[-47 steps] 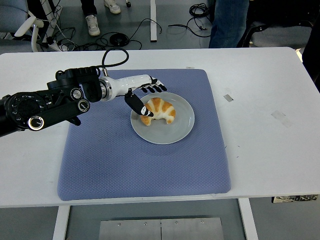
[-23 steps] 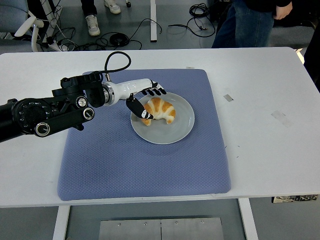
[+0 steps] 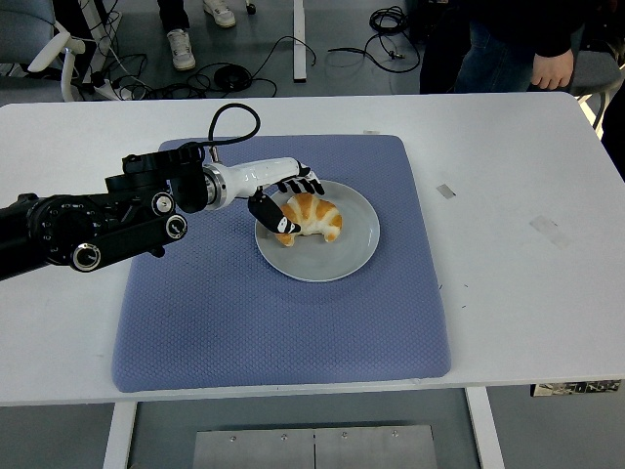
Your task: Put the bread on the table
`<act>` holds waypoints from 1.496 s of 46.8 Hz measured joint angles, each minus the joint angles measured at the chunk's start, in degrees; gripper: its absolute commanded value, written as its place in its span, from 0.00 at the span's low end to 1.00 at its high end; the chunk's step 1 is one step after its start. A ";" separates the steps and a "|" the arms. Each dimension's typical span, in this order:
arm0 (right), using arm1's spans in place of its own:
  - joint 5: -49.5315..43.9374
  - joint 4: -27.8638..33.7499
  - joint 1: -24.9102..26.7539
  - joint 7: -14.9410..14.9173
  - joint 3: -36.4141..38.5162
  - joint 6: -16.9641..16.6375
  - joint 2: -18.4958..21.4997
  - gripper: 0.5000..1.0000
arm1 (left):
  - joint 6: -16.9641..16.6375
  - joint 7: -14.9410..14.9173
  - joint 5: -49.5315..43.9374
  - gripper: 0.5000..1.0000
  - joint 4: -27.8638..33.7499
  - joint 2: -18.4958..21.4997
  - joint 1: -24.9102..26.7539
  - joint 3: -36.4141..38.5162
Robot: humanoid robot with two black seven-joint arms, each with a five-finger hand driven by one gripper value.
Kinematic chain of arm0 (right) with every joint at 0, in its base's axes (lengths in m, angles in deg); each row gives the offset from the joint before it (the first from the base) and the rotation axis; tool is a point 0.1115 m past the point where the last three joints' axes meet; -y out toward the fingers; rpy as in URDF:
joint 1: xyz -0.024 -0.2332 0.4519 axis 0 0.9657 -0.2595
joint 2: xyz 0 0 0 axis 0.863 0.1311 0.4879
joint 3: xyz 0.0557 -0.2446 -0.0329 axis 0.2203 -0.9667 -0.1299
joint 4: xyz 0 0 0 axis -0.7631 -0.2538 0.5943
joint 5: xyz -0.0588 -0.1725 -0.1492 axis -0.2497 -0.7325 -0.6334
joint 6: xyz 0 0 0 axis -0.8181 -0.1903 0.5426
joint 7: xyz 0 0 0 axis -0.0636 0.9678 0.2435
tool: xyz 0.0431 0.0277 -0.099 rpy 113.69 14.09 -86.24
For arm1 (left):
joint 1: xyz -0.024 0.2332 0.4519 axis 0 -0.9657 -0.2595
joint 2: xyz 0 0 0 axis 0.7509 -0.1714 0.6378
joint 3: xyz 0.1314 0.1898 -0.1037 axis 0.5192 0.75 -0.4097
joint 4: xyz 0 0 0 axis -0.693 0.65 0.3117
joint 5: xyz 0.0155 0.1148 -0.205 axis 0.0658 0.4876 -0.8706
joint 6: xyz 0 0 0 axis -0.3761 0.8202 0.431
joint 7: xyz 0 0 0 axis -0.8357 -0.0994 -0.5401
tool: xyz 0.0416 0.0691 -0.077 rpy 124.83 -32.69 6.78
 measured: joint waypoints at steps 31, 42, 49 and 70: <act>0.00 0.00 0.00 0.00 0.00 -0.01 0.00 1.00 | -0.76 0.31 0.54 0.41 0.01 0.09 0.30 1.20; 0.00 0.00 0.00 0.00 0.00 -0.01 0.00 1.00 | -0.54 0.35 0.53 0.27 0.01 0.09 0.31 1.35; 0.00 0.00 0.00 0.00 0.00 -0.01 0.00 1.00 | -0.40 0.35 0.52 0.22 0.01 0.09 0.31 1.44; 0.00 0.00 0.00 0.00 0.01 0.01 0.00 1.00 | 0.01 0.37 0.33 0.00 0.01 0.37 0.40 1.45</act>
